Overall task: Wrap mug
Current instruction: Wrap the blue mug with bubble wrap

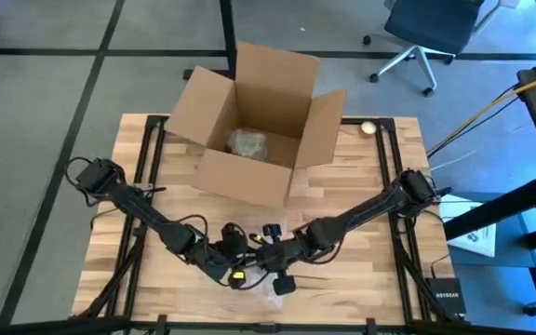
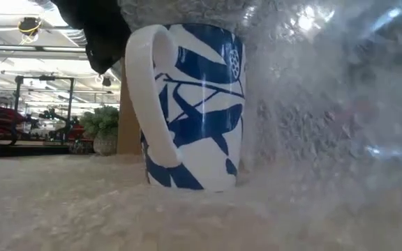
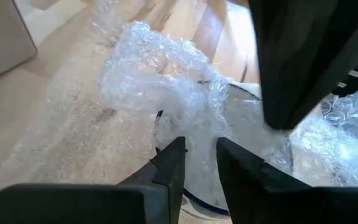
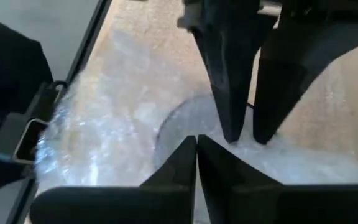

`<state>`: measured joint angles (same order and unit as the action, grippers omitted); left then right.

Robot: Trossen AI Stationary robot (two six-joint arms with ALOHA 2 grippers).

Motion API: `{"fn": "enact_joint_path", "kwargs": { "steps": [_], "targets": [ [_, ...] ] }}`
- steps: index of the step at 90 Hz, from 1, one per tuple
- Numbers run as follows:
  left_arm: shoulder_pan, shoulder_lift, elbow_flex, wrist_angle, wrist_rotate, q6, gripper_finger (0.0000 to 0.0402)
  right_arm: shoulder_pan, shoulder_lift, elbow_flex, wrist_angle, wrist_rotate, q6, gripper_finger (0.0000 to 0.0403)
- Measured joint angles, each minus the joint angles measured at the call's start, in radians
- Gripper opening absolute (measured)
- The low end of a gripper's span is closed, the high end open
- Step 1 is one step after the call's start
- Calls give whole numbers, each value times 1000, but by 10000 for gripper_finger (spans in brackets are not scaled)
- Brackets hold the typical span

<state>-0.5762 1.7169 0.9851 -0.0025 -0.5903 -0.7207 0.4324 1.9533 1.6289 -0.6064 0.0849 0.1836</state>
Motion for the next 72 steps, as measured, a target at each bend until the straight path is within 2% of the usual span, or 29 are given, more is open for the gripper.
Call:
{"fn": "enact_joint_path", "kwargs": {
  "steps": [8,16,23,29,45,59,72],
  "targets": [
    [0,-3,0,0,-3,5,75,4,0,81,-151,71,-1,1],
    [0,-3,-1,5,-2,5,75,13,-1,142,-286,196,1,1],
    [0,-3,-1,19,1,6,76,13,-1,159,-349,306,20,1],
    [0,-3,-1,22,3,6,75,8,-1,147,-367,342,29,1],
    [0,-3,-2,38,3,21,76,-10,-1,24,-219,339,28,1],
    [0,-3,-2,41,3,22,75,29,-1,-26,-66,230,19,1],
    [1,-3,-2,43,2,22,76,64,5,-83,85,203,18,1]
  ]
}}
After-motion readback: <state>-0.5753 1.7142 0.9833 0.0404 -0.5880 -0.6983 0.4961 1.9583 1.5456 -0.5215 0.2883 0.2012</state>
